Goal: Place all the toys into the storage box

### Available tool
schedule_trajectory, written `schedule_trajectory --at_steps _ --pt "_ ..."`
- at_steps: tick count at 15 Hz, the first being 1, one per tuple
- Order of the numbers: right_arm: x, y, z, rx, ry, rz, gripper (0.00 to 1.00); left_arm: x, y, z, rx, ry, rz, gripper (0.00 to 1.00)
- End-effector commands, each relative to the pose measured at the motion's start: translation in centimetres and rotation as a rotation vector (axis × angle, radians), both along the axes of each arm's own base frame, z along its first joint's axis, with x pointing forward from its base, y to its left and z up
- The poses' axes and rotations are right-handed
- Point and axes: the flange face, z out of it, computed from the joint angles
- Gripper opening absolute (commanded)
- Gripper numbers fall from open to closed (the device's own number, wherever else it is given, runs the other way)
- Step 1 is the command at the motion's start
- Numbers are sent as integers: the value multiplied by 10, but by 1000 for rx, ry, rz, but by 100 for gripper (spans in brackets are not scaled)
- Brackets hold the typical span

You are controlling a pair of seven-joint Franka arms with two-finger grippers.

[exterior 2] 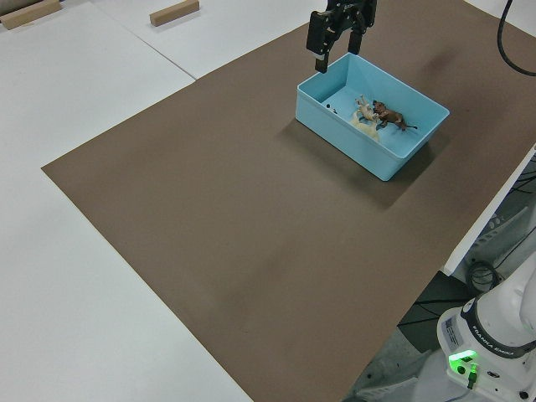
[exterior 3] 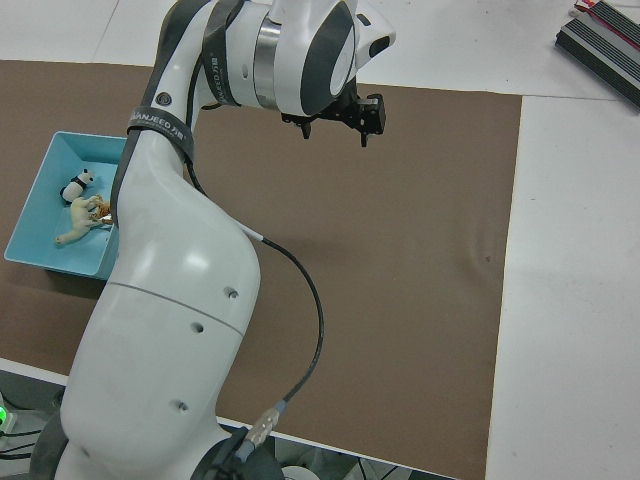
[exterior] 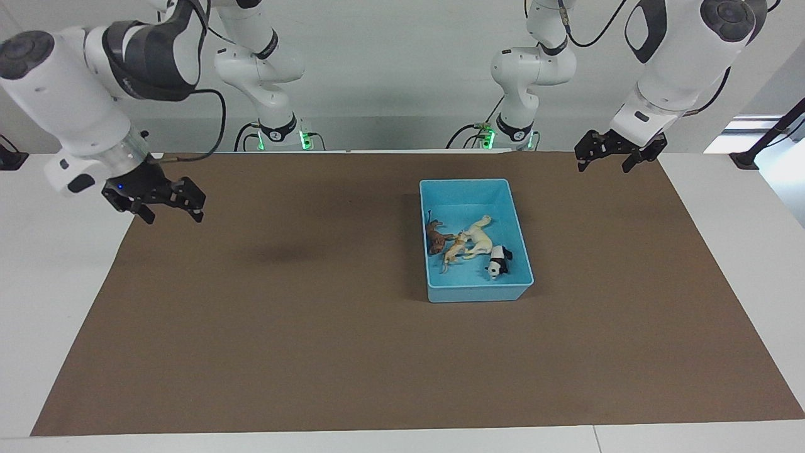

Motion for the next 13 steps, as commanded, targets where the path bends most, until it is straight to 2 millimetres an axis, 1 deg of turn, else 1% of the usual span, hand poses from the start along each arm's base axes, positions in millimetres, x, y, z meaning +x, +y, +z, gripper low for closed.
schedule_trajectory --at_steps 1,2,4,7,13 --pt "-45 -11 8 -11 37 8 100 0 1 4 -2 -30 -17 100" --pt "-48 -15 12 -51 38 39 100 3 2 6 -4 -56 -15 100" --pt "-48 -24 16 -94 34 96 100 3 1 6 -4 -56 -17 100" --pt "-45 -23 22 -91 25 60 100 0 -4 5 -3 -48 -25 100" --pt "-45 -19 27 -83 27 53 100 -1 0 4 -1 -50 -13 100"
